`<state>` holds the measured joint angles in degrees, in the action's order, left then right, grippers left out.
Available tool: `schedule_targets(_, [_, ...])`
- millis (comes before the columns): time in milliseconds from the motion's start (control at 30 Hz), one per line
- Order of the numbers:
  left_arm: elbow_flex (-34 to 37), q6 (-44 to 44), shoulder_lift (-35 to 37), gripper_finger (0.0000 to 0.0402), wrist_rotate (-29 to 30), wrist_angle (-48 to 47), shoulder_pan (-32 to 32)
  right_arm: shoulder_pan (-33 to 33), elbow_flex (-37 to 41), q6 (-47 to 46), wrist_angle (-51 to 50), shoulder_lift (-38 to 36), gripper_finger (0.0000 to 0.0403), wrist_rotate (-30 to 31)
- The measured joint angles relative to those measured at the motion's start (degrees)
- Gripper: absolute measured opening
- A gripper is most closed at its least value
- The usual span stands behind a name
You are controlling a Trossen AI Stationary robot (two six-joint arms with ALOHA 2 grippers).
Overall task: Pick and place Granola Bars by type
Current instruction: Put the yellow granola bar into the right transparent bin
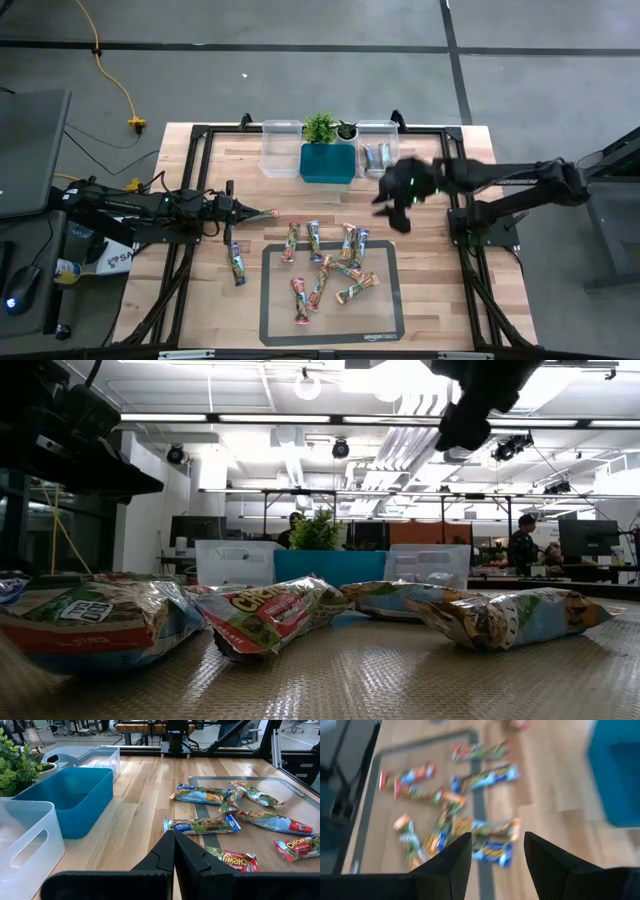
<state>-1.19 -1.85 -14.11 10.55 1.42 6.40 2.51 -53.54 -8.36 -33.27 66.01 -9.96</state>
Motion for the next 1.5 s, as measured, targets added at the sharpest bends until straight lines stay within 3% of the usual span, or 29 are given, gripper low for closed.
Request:
schedule_targets(200, [0.0,0.0,0.0,0.0001,0.0,0.0,0.0,-11.6,0.0,0.9,0.3,5.9,0.0165,6.5])
schedule_targets(700, [0.0,0.0,0.0,0.0001,0.0,0.0,0.0,-26.6,0.0,-0.1,7.7,22.3,0.0165,4.1])
schedule_targets(967, [0.0,0.0,0.0,0.0001,0.0,0.0,0.0,-29.7,0.0,4.8,10.9,27.7,0.0165,4.1])
schedule_targets(1233, [0.0,0.0,0.0,0.0001,0.0,0.0,0.0,-28.7,0.0,4.5,11.2,28.9,0.0165,6.5])
schedule_targets(1500, [0.0,0.0,0.0,0.0001,0.0,0.0,0.0,-27.5,0.0,4.5,11.6,29.8,0.0179,4.1])
